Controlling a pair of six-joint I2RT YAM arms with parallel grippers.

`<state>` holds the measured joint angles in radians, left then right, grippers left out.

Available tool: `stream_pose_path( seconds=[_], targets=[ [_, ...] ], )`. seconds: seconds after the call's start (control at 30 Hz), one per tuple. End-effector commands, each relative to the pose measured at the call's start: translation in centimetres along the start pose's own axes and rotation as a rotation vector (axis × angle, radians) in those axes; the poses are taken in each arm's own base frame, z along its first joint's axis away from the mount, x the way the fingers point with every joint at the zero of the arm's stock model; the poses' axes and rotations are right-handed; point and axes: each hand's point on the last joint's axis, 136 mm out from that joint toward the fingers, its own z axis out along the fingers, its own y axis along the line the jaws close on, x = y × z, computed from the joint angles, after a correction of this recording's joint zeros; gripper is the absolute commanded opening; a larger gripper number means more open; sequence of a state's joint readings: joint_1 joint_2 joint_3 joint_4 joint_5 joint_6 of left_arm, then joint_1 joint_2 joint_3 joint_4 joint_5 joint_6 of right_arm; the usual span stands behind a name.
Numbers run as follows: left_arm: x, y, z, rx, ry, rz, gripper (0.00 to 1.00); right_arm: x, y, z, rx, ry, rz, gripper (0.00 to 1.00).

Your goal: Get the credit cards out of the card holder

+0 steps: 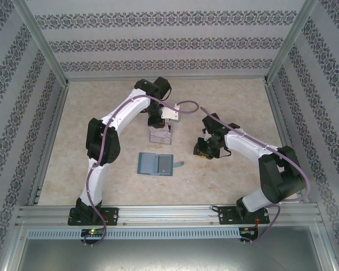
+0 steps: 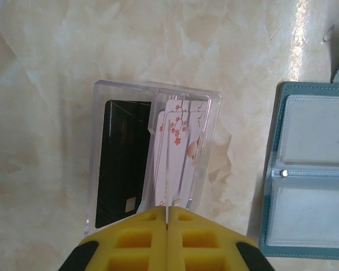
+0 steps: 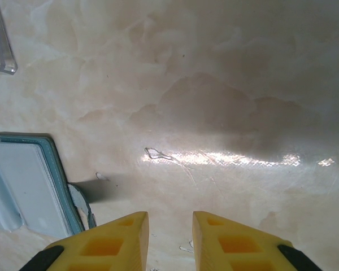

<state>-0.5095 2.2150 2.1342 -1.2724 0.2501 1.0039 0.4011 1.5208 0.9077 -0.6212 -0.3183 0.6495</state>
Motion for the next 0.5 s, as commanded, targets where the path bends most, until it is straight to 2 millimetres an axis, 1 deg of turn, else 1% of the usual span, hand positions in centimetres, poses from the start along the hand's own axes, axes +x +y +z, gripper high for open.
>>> stream_pose_path(
  seconds=[0.0,0.13,0.33,0.47],
  targets=[
    [-0.6,-0.6,-0.6,0.021,-0.019,0.044,0.0,0.1,-0.4,-0.5,0.005,-0.013,0.012,0.27],
    [-0.7,-1.0,0.1,0.053,-0.03,0.044,0.0,0.1,-0.4,-0.4,0.006,-0.009,0.011,0.27],
    [0.8,-1.3,2.2,0.086,0.04,0.021,0.0,0.1,-0.4,-0.4,0.008,-0.01,0.012,0.27],
    [1.1,-1.5,3.0,0.101,0.057,0.009,0.0,0.2,-0.4,-0.3,0.006,-0.006,0.012,0.27]
  ],
)
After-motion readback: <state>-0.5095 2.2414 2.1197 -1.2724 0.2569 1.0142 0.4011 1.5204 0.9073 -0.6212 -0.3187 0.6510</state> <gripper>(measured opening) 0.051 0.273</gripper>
